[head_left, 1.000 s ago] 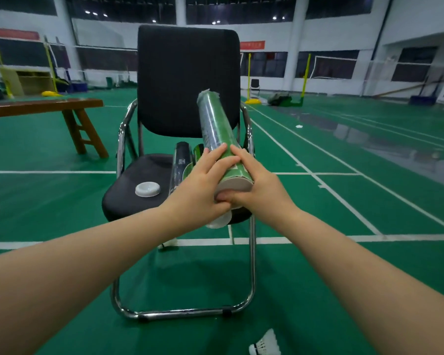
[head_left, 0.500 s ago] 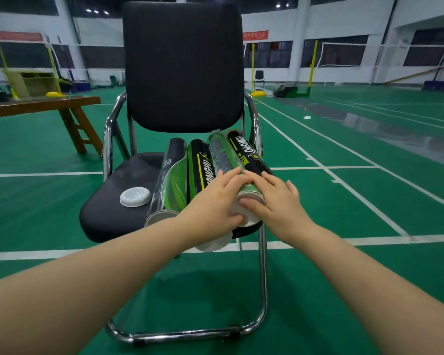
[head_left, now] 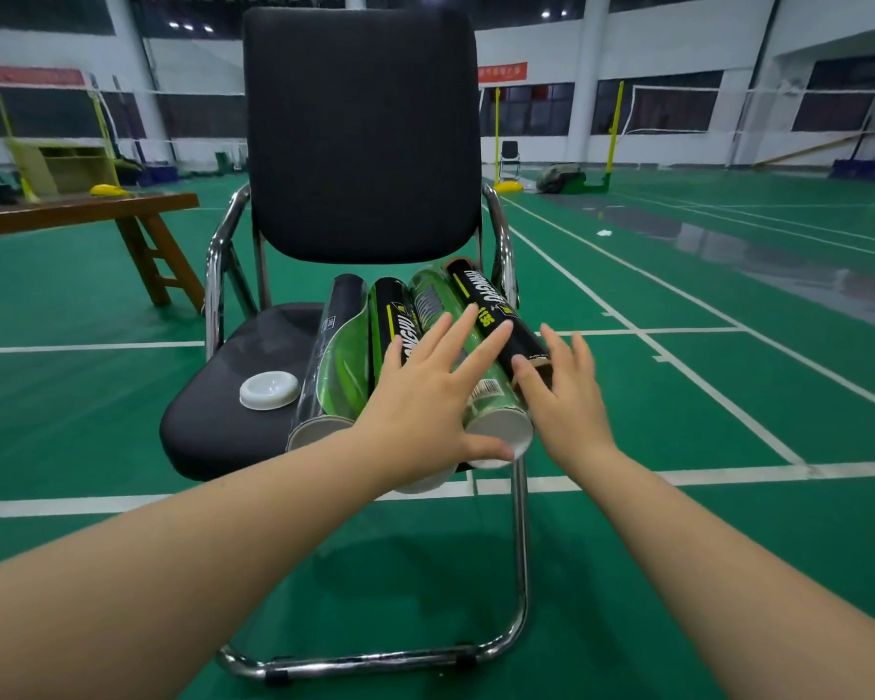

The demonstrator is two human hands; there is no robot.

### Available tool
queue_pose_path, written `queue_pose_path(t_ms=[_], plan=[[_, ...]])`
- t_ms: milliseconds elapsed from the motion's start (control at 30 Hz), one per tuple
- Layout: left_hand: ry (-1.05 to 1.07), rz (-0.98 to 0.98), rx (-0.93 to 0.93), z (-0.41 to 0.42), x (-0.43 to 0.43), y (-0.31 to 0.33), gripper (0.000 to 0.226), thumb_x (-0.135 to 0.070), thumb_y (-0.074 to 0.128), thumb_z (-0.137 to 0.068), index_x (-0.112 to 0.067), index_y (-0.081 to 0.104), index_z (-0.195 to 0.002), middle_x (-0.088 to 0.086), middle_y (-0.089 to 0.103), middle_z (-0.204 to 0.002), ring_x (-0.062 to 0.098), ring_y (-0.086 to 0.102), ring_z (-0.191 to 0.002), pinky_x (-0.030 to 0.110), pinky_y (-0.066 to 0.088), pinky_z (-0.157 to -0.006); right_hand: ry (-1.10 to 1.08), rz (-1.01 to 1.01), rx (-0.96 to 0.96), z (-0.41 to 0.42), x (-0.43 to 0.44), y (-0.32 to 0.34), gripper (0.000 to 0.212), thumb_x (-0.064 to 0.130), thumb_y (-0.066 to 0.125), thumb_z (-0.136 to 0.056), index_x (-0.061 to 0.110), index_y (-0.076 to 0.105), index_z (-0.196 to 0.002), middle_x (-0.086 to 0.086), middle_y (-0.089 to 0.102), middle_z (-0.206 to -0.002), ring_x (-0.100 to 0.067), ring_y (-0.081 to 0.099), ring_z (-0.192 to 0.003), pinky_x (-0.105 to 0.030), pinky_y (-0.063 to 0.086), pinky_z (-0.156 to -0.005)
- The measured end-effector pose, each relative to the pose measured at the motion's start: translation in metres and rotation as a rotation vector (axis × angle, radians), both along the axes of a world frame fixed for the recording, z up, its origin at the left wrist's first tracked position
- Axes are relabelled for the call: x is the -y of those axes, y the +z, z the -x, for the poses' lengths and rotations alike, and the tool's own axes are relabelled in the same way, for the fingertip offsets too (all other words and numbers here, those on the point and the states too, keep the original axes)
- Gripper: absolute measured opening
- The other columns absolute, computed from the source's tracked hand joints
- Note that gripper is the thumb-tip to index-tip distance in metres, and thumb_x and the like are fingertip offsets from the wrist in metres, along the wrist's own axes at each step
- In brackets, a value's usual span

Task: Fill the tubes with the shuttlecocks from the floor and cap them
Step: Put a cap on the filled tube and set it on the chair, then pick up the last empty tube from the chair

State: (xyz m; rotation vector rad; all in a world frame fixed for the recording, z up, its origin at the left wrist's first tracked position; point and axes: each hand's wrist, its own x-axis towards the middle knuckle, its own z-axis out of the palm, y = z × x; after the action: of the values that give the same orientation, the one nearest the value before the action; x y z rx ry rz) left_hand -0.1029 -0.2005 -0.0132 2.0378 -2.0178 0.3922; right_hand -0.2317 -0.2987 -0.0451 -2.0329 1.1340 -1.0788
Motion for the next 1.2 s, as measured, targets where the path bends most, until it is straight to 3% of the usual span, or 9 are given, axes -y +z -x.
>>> queue_pose_path(t_ms=[167,267,367,533,667,733,800,900,1200], plan=[[0.0,0.04,-0.04,0.009,0.009,0.0,0.113,-0.077,0.055,-0.063,-0.045,-0.03,-0.131,-0.005,-0.021,-0.154,0.018,-0.013,-0.143,0.053,0.003,-0.113,-0.151,-0.338,0.163,-0.021,0.012,0.013,0.081,0.052,0.062,-0.079,0.028,0.023,-0.146,-0.01,0.025,-0.149,-0.033,0.04,-0.128,-0.043,0.035,-0.101],[0.01,0.006,-0.051,0.011,0.012,-0.004,0.117,-0.076,0.058,-0.063,-0.045,-0.028,-0.134,-0.005,-0.02,-0.155,0.019,-0.011,-0.143,0.054,0.006,-0.112,-0.214,-0.387,0.177,-0.024,0.017,0.011,0.072,0.039,0.067,-0.077,0.026,0.035,-0.139,-0.011,0.042,-0.136,-0.031,0.052,-0.105,-0.035,0.041,-0.087],[-0.002,0.015,-0.043,0.015,0.011,-0.001,0.115,-0.076,0.057,-0.063,-0.045,-0.033,-0.128,-0.005,-0.019,-0.155,0.018,-0.011,-0.143,0.054,0.005,-0.112,-0.267,-0.314,0.294,-0.02,0.012,0.016,0.055,0.03,0.066,-0.077,0.025,0.047,-0.128,-0.008,0.051,-0.123,-0.023,0.05,-0.087,-0.028,0.04,-0.077],[-0.025,0.166,-0.071,0.014,-0.002,0.013,0.11,-0.072,0.057,-0.066,-0.046,-0.029,-0.129,-0.003,-0.01,-0.156,0.017,-0.007,-0.143,0.052,0.006,-0.115,-0.267,0.008,0.473,0.015,-0.035,0.041,0.049,0.029,0.07,-0.073,0.029,0.051,-0.119,0.003,0.053,-0.112,-0.007,0.052,-0.088,-0.022,0.038,-0.074],[-0.199,0.481,0.081,0.024,-0.02,0.033,0.115,-0.057,0.078,-0.054,-0.036,0.007,-0.142,0.006,0.006,-0.151,0.028,0.01,-0.138,0.059,0.01,-0.109,-0.165,0.177,0.534,0.038,-0.093,0.067,0.05,0.029,0.074,-0.069,0.031,0.049,-0.112,0.009,0.053,-0.107,0.003,0.052,-0.089,-0.003,0.038,-0.071],[-0.269,0.606,0.187,0.032,-0.034,0.05,0.106,-0.051,0.078,-0.058,-0.029,0.015,-0.14,0.007,0.013,-0.148,0.03,0.015,-0.136,0.063,0.013,-0.107,-0.085,0.172,0.573,0.042,-0.122,0.082,0.047,0.033,0.072,-0.065,0.034,0.048,-0.105,0.01,0.057,-0.102,0.0,0.055,-0.086,-0.005,0.041,-0.068],[-0.304,0.725,0.219,0.039,-0.056,0.073,0.08,-0.045,0.064,-0.072,-0.026,0.022,-0.138,0.009,0.027,-0.148,0.028,0.023,-0.135,0.065,0.019,-0.106,-0.014,0.15,0.612,0.043,-0.15,0.097,0.042,0.035,0.068,-0.062,0.037,0.048,-0.098,0.01,0.06,-0.096,-0.001,0.057,-0.081,-0.008,0.044,-0.064],[-0.334,0.811,0.228,0.04,-0.1,0.096,0.052,-0.038,0.049,-0.084,-0.022,0.035,-0.131,0.008,0.055,-0.131,0.026,0.034,-0.13,0.057,0.02,-0.107,0.084,0.149,0.595,0.043,-0.192,0.112,0.04,0.036,0.067,-0.061,0.038,0.048,-0.096,0.01,0.06,-0.096,-0.001,0.058,-0.081,-0.008,0.044,-0.062],[-0.134,0.775,0.238,0.029,-0.258,0.109,0.046,-0.04,0.057,-0.077,-0.022,0.045,-0.118,0.008,0.063,-0.113,0.024,0.05,-0.111,0.054,0.036,-0.099,0.332,0.144,0.424,0.036,-0.32,0.135,0.045,0.039,0.069,-0.066,0.034,0.047,-0.104,0.014,0.055,-0.097,0.0,0.055,-0.084,-0.015,0.047,-0.067]])
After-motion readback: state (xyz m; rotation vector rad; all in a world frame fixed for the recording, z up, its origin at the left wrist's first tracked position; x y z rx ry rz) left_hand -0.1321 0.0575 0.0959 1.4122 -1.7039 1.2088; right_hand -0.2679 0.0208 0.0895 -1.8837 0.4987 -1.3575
